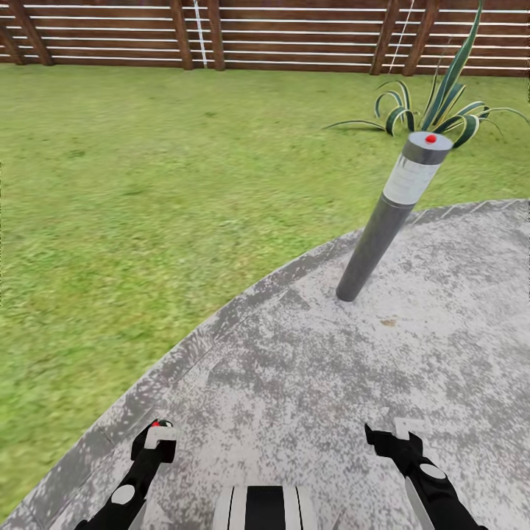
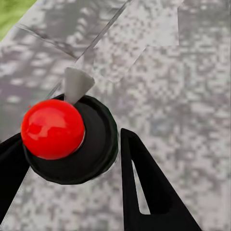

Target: In the garden, pick up the pesticide atomizer on the floor and spray pesticide onto both trees until each tree trunk is fully covered.

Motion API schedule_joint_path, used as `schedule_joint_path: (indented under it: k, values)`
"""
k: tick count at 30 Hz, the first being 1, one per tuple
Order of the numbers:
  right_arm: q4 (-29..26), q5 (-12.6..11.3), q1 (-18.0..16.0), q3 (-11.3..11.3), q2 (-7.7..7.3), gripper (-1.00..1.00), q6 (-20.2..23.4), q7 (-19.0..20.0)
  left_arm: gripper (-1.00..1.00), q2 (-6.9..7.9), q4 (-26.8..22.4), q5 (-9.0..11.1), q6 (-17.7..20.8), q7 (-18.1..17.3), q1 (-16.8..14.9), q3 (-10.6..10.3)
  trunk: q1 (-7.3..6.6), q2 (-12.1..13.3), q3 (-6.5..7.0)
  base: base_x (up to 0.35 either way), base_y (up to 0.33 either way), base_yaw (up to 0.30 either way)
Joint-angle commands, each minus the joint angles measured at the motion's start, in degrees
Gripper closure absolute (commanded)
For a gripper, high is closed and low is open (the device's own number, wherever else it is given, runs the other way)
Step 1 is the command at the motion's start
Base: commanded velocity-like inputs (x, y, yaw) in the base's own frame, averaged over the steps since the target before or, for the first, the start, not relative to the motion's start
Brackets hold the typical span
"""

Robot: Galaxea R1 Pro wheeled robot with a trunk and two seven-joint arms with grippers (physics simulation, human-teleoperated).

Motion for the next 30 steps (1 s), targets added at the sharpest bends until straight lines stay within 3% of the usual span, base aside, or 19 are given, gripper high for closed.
schedule_joint_path:
  k: [1, 20, 21, 23, 30]
  values:
    - [-0.08, -0.31, 0.0, 0.01, -0.01, -1.0, 0.3, -0.02, 1.0, -0.03, 0.05, -0.64, -0.19, 0.24, -0.02, 0.18, -0.03, 0.0, 0.2, 0.0, 0.0, 0.0]
    - [-0.11, -0.31, 0.0, 0.15, 0.02, -1.0, -1.04, 0.38, 1.0, -0.03, -0.01, -0.72, -0.23, 0.24, 0.16, 0.29, -0.52, 0.26, 4.41, 0.0, 0.0, 0.0]
    - [1.88, -0.12, 0.23, 0.06, -0.16, -1.0, -8.48, 0.26, 1.0, 0.31, -0.52, -0.65, -0.25, 0.37, 0.51, 0.37, -0.55, 0.27, 4.7, 0.0, 0.0, 0.0]
    - [5.38, -0.05, 1.67, 0.04, -0.26, -1.0, -14.5, 0.25, 1.0, 0.68, -0.57, -0.13, -0.28, 0.41, 1.42, 0.36, -0.6, 0.3, 5.31, 0.0, 0.0, 0.0]
    - [19.06, -0.04, 3.23, 0.03, -0.55, -1.0, -29.12, 0.25, 1.0, 0.86, -0.62, 2.5, -0.33, 0.42, 5.31, 0.4, -0.78, 0.39, 7.48, 0.0, 0.0, 0.0]
